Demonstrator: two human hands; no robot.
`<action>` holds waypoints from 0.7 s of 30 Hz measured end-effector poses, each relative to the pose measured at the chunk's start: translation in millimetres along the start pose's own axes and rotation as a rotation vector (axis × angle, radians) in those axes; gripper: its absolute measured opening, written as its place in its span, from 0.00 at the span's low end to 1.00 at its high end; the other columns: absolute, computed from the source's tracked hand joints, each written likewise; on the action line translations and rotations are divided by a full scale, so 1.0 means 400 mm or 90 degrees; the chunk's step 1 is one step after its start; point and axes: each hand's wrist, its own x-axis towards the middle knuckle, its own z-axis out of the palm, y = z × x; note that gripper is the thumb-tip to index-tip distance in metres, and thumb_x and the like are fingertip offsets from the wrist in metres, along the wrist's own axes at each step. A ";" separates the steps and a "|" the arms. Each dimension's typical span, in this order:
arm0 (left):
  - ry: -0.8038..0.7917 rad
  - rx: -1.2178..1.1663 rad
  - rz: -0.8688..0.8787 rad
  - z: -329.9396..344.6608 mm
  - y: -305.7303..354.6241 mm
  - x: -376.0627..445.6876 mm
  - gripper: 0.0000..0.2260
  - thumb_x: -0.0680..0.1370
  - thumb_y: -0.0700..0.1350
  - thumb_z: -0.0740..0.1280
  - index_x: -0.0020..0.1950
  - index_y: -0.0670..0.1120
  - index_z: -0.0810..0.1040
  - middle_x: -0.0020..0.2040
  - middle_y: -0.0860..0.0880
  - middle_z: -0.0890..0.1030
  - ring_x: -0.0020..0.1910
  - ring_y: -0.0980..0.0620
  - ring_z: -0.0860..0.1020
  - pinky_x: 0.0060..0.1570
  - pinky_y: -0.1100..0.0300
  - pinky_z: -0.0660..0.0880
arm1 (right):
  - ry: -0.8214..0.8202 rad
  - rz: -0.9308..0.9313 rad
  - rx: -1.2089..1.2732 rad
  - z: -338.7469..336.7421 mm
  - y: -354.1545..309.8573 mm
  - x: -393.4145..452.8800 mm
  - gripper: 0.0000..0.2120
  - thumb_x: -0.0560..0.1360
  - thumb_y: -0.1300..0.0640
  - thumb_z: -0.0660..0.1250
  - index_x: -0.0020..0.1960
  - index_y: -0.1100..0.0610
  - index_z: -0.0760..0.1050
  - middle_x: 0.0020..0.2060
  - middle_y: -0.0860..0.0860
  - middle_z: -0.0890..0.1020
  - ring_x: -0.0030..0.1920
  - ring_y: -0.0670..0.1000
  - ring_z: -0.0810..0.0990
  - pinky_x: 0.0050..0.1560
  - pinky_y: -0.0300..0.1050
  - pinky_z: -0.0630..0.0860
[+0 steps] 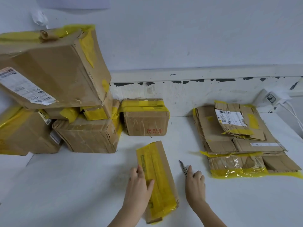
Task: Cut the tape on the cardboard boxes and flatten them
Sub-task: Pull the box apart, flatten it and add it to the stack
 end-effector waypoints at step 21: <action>-0.158 -0.564 -0.119 0.054 -0.034 0.017 0.22 0.80 0.52 0.60 0.72 0.49 0.60 0.66 0.50 0.72 0.63 0.51 0.73 0.63 0.56 0.71 | -0.087 -0.278 0.085 -0.217 -0.152 -0.087 0.40 0.75 0.40 0.61 0.76 0.55 0.44 0.73 0.50 0.52 0.71 0.55 0.56 0.69 0.48 0.63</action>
